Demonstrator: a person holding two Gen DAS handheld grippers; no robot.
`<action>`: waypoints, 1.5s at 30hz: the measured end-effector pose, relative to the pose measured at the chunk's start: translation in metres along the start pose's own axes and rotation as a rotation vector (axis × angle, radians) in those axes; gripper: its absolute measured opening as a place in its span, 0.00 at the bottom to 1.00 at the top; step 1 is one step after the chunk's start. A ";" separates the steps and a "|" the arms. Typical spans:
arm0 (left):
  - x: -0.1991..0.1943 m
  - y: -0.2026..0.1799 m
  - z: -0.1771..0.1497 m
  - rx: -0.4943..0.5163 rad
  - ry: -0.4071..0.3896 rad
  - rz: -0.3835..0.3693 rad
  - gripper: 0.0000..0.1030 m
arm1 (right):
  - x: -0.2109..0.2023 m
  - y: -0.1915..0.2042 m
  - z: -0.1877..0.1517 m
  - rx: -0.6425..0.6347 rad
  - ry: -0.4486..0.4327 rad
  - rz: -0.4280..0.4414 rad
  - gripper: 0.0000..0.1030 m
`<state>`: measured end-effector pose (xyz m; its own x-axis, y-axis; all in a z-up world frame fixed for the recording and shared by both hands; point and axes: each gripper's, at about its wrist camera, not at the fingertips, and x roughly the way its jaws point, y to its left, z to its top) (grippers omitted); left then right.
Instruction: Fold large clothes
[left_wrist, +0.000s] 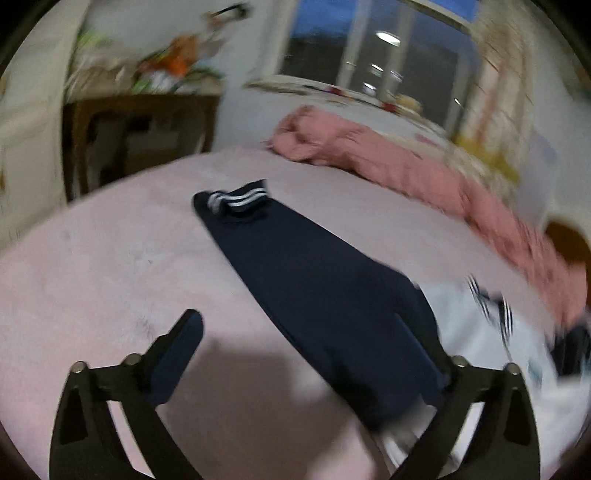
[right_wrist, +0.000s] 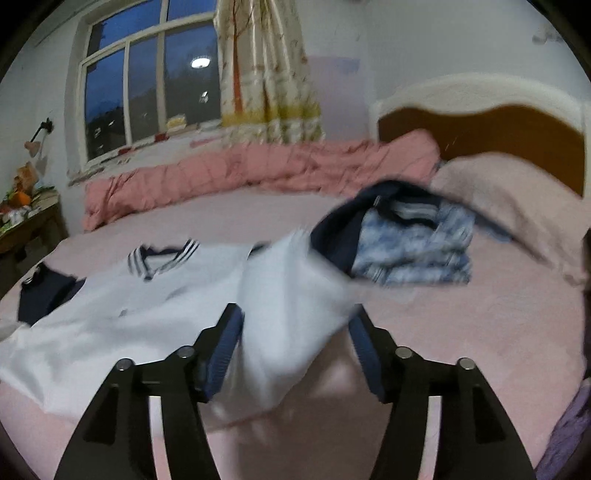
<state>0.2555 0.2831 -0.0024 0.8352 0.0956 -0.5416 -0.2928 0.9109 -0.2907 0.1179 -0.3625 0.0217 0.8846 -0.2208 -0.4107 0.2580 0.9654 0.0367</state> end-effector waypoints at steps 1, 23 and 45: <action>0.014 0.011 0.003 -0.038 0.014 0.008 0.91 | -0.002 0.003 0.005 -0.020 -0.027 -0.018 0.76; 0.052 -0.021 0.065 0.001 -0.070 -0.219 0.03 | 0.061 0.111 -0.007 -0.200 0.206 0.249 0.86; -0.080 -0.178 -0.096 0.343 -0.049 -0.324 0.69 | 0.063 0.105 -0.025 -0.209 0.197 0.255 0.86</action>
<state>0.1963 0.0745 0.0168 0.8816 -0.2042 -0.4255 0.1503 0.9761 -0.1569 0.1910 -0.2713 -0.0228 0.8133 0.0414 -0.5803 -0.0635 0.9978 -0.0177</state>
